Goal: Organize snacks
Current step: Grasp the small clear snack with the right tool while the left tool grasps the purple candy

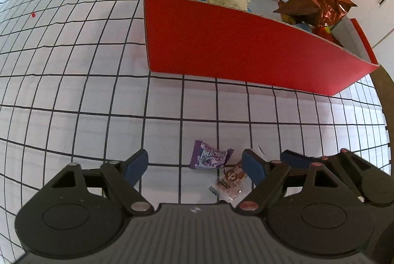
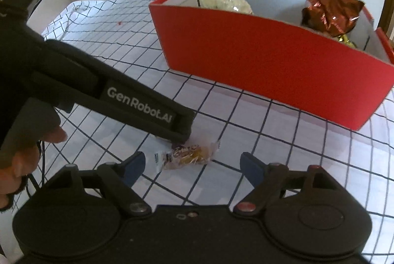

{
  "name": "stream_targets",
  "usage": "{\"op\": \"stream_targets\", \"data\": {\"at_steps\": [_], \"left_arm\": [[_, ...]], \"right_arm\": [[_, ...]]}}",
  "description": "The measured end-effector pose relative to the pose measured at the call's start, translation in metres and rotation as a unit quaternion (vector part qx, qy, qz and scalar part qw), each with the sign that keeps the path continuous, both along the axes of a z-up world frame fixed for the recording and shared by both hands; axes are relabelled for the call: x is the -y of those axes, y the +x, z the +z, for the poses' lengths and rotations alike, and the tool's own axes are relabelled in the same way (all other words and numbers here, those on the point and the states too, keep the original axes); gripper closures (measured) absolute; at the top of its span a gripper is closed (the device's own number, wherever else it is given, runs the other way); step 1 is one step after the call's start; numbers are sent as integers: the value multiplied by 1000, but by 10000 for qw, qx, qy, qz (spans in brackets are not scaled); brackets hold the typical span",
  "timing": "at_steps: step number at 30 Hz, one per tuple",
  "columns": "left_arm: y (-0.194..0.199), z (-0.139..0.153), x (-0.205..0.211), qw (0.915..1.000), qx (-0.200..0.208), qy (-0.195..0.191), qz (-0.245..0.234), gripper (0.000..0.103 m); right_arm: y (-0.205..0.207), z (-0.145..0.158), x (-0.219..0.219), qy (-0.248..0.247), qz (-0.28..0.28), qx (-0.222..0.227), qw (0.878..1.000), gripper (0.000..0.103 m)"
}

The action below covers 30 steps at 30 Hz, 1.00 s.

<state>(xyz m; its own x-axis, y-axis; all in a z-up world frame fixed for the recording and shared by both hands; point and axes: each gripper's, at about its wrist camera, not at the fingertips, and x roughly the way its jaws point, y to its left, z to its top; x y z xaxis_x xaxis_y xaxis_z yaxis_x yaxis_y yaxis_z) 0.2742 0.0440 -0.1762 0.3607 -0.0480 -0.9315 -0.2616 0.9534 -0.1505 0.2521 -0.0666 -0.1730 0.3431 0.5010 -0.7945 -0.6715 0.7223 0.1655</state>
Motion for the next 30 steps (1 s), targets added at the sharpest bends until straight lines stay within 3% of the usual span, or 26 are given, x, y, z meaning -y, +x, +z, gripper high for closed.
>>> {"op": "stream_targets", "data": {"at_steps": [6,13,15,18,30], "left_arm": [[6,-9,3,9999,-65,-74,-43,40],[8,-11,11,9999,34,19,-165,54],[8,-12,12,9998,54,40,-178,65],[6,-12,9,9998,70,78,-170,74],[-14,2,-13,9998,147,-94,43,76]], "right_arm": [[0,-8,-8,-93,178,74,9998,29],[-15,-7,-11,-225,464,369,9980,47],[-19,-8,-10,-256,482,453,9975,52],[-23,-8,-6,-262,450,528,9972,60],[-35,6,17,-125,47,416,9990,72]]}}
